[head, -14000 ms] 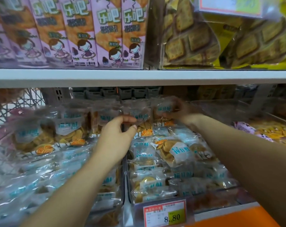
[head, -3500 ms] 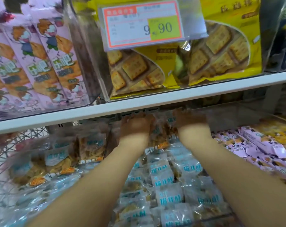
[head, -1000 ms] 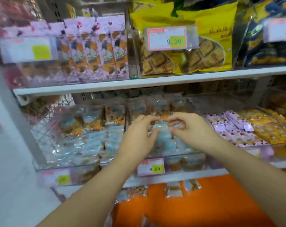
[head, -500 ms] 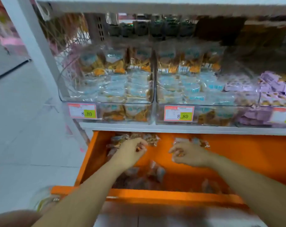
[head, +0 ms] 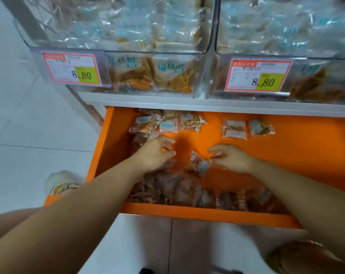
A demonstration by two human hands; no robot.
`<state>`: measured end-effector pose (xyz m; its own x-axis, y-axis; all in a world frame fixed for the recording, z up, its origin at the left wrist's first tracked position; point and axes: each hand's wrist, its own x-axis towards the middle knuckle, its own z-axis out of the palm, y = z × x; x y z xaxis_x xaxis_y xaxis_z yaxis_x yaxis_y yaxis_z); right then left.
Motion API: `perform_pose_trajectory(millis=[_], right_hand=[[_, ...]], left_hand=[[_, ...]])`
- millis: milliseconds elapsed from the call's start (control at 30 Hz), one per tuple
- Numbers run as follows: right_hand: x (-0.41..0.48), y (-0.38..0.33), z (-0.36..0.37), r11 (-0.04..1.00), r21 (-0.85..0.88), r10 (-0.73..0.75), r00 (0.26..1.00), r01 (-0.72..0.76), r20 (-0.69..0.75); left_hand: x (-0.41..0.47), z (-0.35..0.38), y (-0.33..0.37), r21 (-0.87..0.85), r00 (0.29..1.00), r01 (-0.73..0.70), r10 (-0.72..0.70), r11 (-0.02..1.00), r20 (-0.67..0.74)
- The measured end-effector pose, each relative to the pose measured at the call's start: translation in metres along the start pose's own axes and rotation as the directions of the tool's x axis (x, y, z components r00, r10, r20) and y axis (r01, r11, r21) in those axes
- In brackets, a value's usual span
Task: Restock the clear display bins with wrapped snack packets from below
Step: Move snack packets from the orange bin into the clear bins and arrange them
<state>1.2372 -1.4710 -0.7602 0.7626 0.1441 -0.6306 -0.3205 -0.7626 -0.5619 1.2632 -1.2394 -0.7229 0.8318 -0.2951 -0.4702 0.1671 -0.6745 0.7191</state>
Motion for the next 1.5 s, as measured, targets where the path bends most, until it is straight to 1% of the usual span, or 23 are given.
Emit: perform_pose_trajectory(millis=[33,100,300,400,533,600,667,767,833,867,900,967,1000,1033,1067,1100,1133,1200,1233,1267,1300,1367,1500], right_hand=[[-0.006,-0.007,-0.006,0.996,0.086,0.023,1.0,-0.022,-0.009],[-0.016,-0.013,-0.007,0.992,0.123,0.04,0.999,-0.041,0.007],[-0.046,-0.013,0.018,0.986,0.159,0.045,0.999,-0.046,0.007],[-0.044,-0.014,0.02,0.993,0.113,0.026,1.0,-0.026,0.009],[-0.018,-0.024,0.007,0.997,0.075,0.006,0.996,0.001,-0.092],[-0.001,-0.031,0.005,1.0,0.008,0.001,0.988,0.0,-0.153],[0.019,-0.034,0.006,0.999,-0.042,-0.008,0.976,-0.001,-0.22],[0.049,-0.033,0.013,0.999,0.036,0.021,0.959,-0.011,-0.282],[0.063,-0.03,0.02,0.986,0.16,0.084,0.953,-0.039,-0.289],[0.068,-0.03,0.023,0.957,0.285,0.134,0.947,-0.047,-0.293],[0.071,-0.031,0.026,0.894,0.445,0.196,0.938,-0.051,-0.287],[0.077,-0.032,0.031,0.7,0.712,0.309,0.922,-0.053,-0.234],[0.081,-0.032,0.034,0.616,0.785,0.348,0.916,-0.062,-0.201],[0.086,-0.031,0.036,0.547,0.834,0.378,0.909,-0.069,-0.174],[0.091,-0.03,0.038,0.493,0.867,0.402,0.902,-0.07,-0.156],[0.095,-0.029,0.04,0.442,0.894,0.426,0.894,-0.069,-0.141],[0.1,-0.028,0.042,0.396,0.916,0.448,0.884,-0.066,-0.131],[0.107,-0.028,0.044,0.317,0.947,0.49,0.864,-0.05,-0.119],[0.11,-0.027,0.044,0.279,0.96,0.514,0.849,-0.035,-0.119],[0.112,-0.028,0.044,0.239,0.971,0.538,0.834,-0.017,-0.118],[0.113,-0.028,0.044,0.197,0.98,0.56,0.821,0.0,-0.113],[0.114,-0.023,0.045,0.145,0.989,0.599,0.795,0.016,-0.101],[0.107,-0.009,0.049,0.139,0.99,0.624,0.775,0.019,-0.102]], left_hand=[[-0.003,0.002,0.0,-0.003,1.0,0.003,-0.003,1.0,-0.001],[-0.011,0.005,-0.001,-0.004,1.0,0.009,-0.009,1.0,-0.004],[-0.036,0.017,-0.013,-0.02,0.998,0.057,-0.057,0.998,0.014],[-0.031,0.012,-0.014,-0.007,0.996,0.076,-0.076,0.997,-0.035],[-0.003,-0.004,-0.016,0.1,0.971,0.129,-0.105,0.987,-0.213],[0.014,-0.011,-0.023,0.177,0.952,0.2,-0.149,0.964,-0.267],[0.028,-0.015,-0.029,0.17,0.928,0.291,-0.235,0.942,-0.288],[0.051,-0.013,-0.045,0.055,0.914,0.339,-0.315,0.939,-0.254],[0.062,-0.011,-0.056,0.015,0.926,0.315,-0.304,0.949,-0.223],[0.066,-0.01,-0.061,-0.017,0.931,0.296,-0.293,0.955,-0.217],[0.072,-0.01,-0.067,-0.038,0.94,0.266,-0.268,0.963,-0.21],[0.078,-0.01,-0.071,-0.075,0.945,0.257,-0.267,0.964,-0.188],[0.078,-0.009,-0.072,-0.17,0.941,0.266,-0.293,0.949,-0.166],[0.082,-0.007,-0.077,-0.209,0.941,0.258,-0.294,0.943,-0.167],[0.084,-0.007,-0.076,-0.301,0.941,0.247,-0.302,0.921,-0.152],[0.09,-0.003,-0.084,-0.005,0.952,0.246,-0.243,0.969,-0.186],[0.09,0.004,-0.091,0.257,0.974,0.179,-0.135,0.95,-0.181],[0.085,0.003,-0.083,-0.017,0.954,0.242,-0.241,0.97,-0.176],[0.082,0.002,-0.08,0.024,0.952,0.256,-0.247,0.966,-0.18],[0.081,0.003,-0.08,0.128,0.965,0.207,-0.181,0.97,-0.19],[0.084,0.005,-0.081,0.193,0.973,0.195,-0.164,0.962,-0.163],[0.083,0.008,-0.082,0.207,0.987,0.139,-0.118,0.968,-0.111],[0.084,0.01,-0.078,0.239,0.989,0.097,-0.067,0.966,-0.131]])
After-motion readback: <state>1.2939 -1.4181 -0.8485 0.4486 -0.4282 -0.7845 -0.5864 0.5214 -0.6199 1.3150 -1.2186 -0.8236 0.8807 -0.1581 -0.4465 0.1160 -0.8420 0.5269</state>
